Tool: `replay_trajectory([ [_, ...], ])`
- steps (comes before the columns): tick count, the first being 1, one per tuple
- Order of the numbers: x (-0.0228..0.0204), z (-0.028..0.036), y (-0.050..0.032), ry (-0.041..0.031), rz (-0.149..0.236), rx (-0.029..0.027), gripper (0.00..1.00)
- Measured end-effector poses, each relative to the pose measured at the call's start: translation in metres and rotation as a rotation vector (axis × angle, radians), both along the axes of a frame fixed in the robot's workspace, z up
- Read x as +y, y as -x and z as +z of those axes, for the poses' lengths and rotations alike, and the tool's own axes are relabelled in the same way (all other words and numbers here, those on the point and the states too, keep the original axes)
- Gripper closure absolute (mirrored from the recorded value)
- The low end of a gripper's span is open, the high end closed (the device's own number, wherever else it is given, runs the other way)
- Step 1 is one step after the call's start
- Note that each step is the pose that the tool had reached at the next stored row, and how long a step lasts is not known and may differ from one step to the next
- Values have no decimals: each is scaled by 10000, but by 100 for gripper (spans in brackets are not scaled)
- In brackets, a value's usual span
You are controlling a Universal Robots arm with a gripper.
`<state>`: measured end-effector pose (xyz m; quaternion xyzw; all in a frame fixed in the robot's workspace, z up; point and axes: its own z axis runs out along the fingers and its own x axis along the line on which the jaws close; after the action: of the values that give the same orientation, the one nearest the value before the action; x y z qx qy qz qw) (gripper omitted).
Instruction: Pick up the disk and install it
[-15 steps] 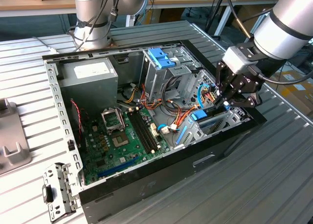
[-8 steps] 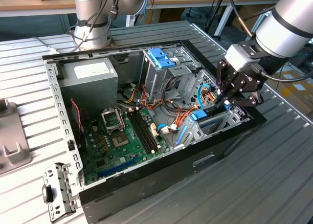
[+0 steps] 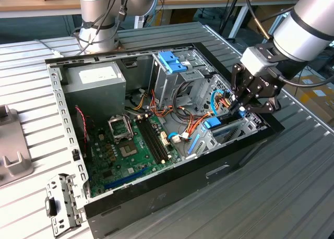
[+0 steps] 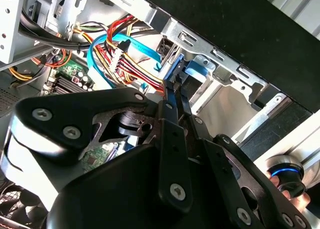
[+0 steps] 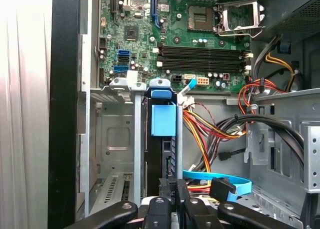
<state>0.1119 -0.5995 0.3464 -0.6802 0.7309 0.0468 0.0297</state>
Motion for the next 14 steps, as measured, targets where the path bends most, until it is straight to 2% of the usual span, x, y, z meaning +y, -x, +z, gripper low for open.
replay_trajectory([
  [7, 0, -19, 10, -68, 1, 0, 83],
  [14, -15, -19, 11, -77, 3, 0, 83],
])
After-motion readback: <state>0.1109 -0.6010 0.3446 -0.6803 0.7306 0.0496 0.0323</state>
